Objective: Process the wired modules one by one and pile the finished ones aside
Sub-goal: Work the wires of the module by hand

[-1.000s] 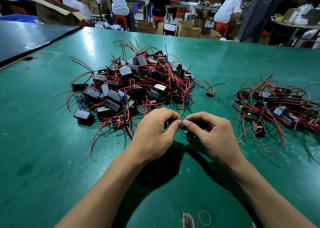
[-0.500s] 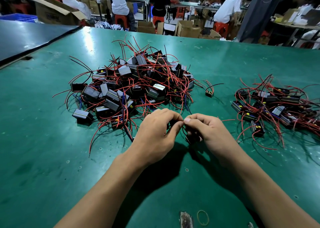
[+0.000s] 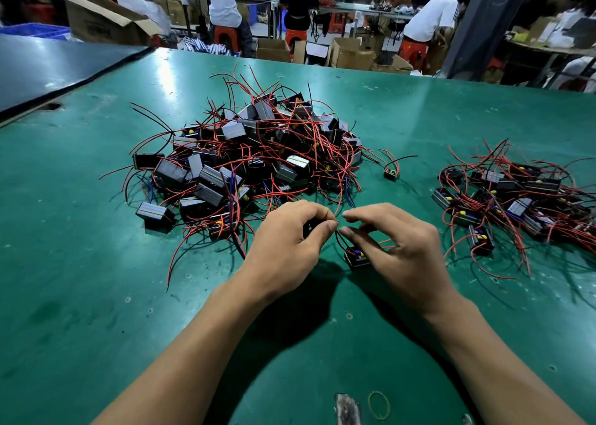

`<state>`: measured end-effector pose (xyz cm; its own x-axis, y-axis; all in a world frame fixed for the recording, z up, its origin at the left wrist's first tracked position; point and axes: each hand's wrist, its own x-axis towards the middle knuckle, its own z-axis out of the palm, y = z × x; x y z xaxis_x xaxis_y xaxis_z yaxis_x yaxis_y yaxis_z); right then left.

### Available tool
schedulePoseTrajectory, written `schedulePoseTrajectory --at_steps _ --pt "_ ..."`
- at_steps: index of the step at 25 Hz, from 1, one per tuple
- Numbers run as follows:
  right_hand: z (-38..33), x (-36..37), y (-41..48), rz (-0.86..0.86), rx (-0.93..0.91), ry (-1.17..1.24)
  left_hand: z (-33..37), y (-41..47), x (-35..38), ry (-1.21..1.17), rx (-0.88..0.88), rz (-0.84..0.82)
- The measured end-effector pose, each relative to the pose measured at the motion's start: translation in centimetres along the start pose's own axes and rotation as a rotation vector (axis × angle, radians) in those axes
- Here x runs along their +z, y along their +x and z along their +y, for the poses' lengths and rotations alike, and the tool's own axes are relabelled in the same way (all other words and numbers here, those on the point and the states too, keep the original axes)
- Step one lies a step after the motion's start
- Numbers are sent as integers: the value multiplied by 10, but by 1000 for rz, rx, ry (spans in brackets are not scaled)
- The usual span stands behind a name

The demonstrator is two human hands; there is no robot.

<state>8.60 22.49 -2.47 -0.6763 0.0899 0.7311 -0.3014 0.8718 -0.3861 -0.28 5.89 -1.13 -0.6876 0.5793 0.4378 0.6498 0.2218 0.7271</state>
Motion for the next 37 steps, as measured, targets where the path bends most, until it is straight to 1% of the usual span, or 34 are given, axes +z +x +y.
schedulePoseTrajectory --at_steps 3,5,8,12,16,20,23,25,28,31,32,33,37 --pt "1 0 0 -7 -57 -117 0 -1 0 11 2 -7" --pt "1 0 1 -36 -68 -147 0 -1 0 29 14 -8" --pt "1 -3 2 -71 -80 -145 -2 -2 -1 56 35 -24" --pt "1 -3 3 -37 -92 -142 -3 -1 -2 79 39 -34" --pt "3 -2 2 -53 -137 -142 -3 -1 -2 65 28 -38" --pt "2 -2 3 -60 -125 -144 -3 -2 -2 40 38 -31" --pt "-4 -1 4 -88 -27 -119 -2 -3 0 72 77 -6" --pt "-11 1 4 -107 126 -49 0 -3 2 121 110 18" --pt "-16 3 7 -182 388 115 1 -3 2 215 179 41" --pt "-14 5 8 -190 554 323 0 -4 3 263 194 34" --pt "-14 4 8 -188 553 337 -1 -3 4 247 179 30" --pt "-14 2 8 -180 504 316 -2 -3 3 221 157 30" --pt "-3 -8 5 -158 114 73 -6 -1 2 139 95 19"
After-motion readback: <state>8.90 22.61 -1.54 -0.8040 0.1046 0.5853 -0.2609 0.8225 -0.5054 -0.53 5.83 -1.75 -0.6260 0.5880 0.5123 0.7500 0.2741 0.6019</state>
